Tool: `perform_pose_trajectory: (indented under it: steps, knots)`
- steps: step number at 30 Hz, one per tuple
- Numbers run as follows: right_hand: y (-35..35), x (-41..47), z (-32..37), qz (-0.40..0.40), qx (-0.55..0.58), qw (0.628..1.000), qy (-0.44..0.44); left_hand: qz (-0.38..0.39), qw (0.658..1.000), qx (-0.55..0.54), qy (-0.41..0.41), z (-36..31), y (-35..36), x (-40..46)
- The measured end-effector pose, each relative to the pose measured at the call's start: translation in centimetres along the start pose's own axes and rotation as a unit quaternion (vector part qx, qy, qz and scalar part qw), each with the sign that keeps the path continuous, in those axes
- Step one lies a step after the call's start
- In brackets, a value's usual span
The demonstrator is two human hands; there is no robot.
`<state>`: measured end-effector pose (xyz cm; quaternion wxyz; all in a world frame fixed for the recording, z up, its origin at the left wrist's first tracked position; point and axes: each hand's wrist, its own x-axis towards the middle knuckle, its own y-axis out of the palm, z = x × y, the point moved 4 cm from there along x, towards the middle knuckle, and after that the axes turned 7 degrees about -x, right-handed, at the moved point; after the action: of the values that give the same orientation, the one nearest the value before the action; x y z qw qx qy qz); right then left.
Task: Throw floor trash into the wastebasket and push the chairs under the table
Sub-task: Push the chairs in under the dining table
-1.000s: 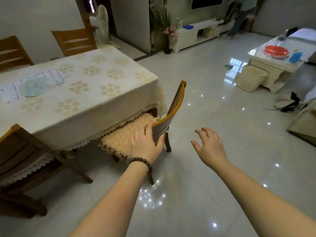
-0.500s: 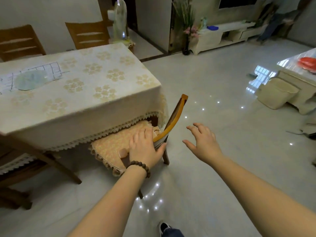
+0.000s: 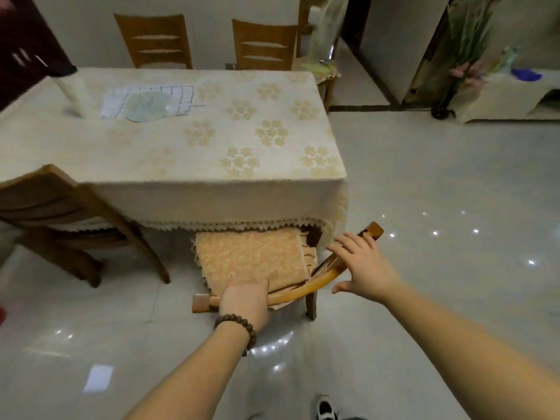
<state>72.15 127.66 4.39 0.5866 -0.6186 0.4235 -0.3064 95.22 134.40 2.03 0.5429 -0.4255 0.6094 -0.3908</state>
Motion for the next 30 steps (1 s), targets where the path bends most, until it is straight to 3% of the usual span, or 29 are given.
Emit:
perform_pose_trajectory:
  steps: [5,9,19,30]
  knots:
    - [0.6,2.9,-0.3,0.048,-0.072,0.984,-0.154,0.034,0.997,0.05,-0.055,-0.6,-0.5,0.0]
    - [0.8,3.5,0.0,0.044,-0.123,0.968,-0.213,0.051,0.994,0.062,-0.067,-0.8,-0.6,-0.1]
    - [0.9,5.3,0.1,0.04,-0.121,0.964,-0.233,0.054,0.993,0.093,-0.045,1.4,-1.5,1.3]
    - [-2.2,11.0,6.8,0.009,-0.126,0.973,-0.191,0.051,0.987,0.148,0.02,11.4,-6.0,5.4]
